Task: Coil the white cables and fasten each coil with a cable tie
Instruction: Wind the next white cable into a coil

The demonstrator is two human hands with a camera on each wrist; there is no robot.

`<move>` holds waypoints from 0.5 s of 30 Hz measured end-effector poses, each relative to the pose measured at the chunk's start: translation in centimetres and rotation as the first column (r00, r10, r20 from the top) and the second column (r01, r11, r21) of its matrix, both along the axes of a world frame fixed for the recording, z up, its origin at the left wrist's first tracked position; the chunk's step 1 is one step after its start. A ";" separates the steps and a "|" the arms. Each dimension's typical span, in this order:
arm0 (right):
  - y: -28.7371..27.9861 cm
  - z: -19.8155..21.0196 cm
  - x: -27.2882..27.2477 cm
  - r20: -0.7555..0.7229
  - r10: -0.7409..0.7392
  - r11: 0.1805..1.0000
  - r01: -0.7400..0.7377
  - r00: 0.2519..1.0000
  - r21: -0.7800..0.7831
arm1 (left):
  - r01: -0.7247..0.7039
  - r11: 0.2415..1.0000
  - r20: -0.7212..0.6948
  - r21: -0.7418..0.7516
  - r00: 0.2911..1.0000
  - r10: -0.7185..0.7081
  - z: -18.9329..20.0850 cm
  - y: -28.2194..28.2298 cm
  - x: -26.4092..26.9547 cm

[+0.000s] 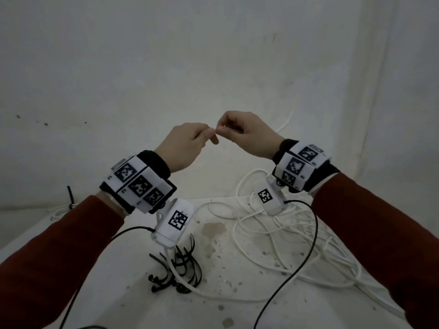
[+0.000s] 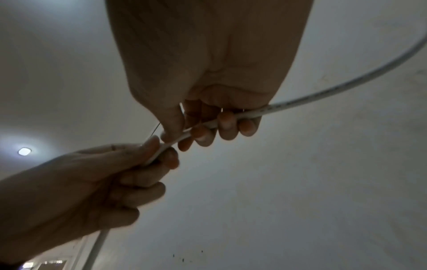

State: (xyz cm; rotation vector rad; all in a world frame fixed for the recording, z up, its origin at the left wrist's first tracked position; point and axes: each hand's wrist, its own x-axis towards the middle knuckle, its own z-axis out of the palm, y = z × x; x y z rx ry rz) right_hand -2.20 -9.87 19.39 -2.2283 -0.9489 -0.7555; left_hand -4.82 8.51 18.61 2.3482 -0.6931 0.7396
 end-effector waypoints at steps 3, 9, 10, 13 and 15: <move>-0.9 -0.7 0.3 0.023 -0.060 0.998 0.060 0.998 -0.033 | -0.045 0.994 0.068 -0.103 0.996 0.052 -0.1 1.5 0.2; -5.0 -2.9 0.7 -0.008 -0.194 0.973 0.192 0.981 -0.129 | -0.036 0.925 0.018 -0.379 0.999 0.047 -1.3 5.7 1.9; -5.7 -3.2 0.7 -0.017 -0.226 0.964 0.221 0.974 -0.151 | -0.048 0.902 -0.004 -0.429 0.999 0.051 -1.5 6.3 2.2; -7.4 -3.7 0.4 -0.026 -0.332 0.930 0.323 0.943 -0.175 | -0.078 0.820 -0.097 -0.568 0.995 0.027 -2.0 7.5 2.5; -8.2 -3.5 0.1 -0.034 -0.424 0.896 0.413 0.905 -0.163 | -0.098 0.827 -0.158 -0.554 0.987 0.011 -2.6 7.7 2.5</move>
